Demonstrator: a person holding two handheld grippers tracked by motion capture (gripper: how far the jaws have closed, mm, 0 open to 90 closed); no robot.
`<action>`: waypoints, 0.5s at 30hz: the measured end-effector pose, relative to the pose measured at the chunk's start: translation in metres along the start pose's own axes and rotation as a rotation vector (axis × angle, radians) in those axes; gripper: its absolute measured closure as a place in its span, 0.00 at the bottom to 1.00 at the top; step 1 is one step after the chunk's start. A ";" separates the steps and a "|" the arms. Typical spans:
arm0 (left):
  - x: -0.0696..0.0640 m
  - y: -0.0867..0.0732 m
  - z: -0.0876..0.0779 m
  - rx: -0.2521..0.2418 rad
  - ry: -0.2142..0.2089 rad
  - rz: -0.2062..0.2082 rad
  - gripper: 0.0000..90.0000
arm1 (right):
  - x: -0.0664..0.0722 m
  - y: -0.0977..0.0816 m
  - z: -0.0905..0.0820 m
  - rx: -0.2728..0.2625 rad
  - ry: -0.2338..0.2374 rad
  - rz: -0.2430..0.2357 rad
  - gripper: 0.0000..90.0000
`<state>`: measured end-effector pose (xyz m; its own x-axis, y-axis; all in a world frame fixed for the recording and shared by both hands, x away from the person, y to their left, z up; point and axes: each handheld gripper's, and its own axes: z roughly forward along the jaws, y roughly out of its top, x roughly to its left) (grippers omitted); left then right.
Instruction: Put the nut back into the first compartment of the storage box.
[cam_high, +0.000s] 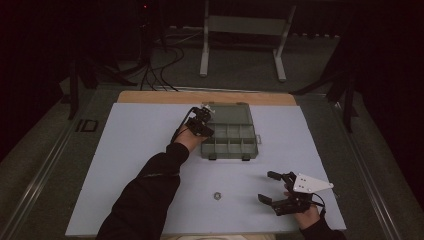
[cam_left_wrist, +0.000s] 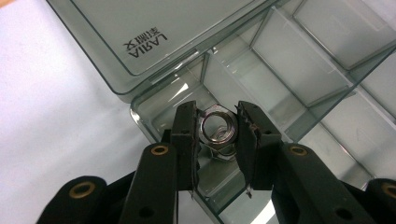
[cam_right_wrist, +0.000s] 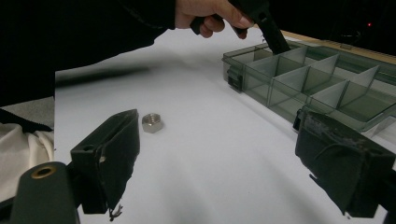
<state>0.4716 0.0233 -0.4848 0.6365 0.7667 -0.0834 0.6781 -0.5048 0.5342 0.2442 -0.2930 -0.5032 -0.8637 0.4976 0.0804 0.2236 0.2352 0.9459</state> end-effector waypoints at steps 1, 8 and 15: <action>0.000 0.000 0.000 -0.004 0.000 -0.003 0.77 | 0.000 0.000 0.000 0.000 0.000 0.001 0.15; 0.000 0.002 -0.011 -0.029 -0.006 -0.005 0.69 | 0.000 0.000 0.000 0.001 0.000 -0.001 0.15; -0.006 0.002 -0.027 -0.040 -0.021 0.012 0.64 | 0.000 0.000 0.000 0.002 -0.001 0.000 0.15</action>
<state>0.4592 0.0290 -0.4605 0.6524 0.7520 -0.0942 0.6553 -0.4974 0.5685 0.2442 -0.2929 -0.5031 -0.8632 0.4986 0.0797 0.2242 0.2370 0.9453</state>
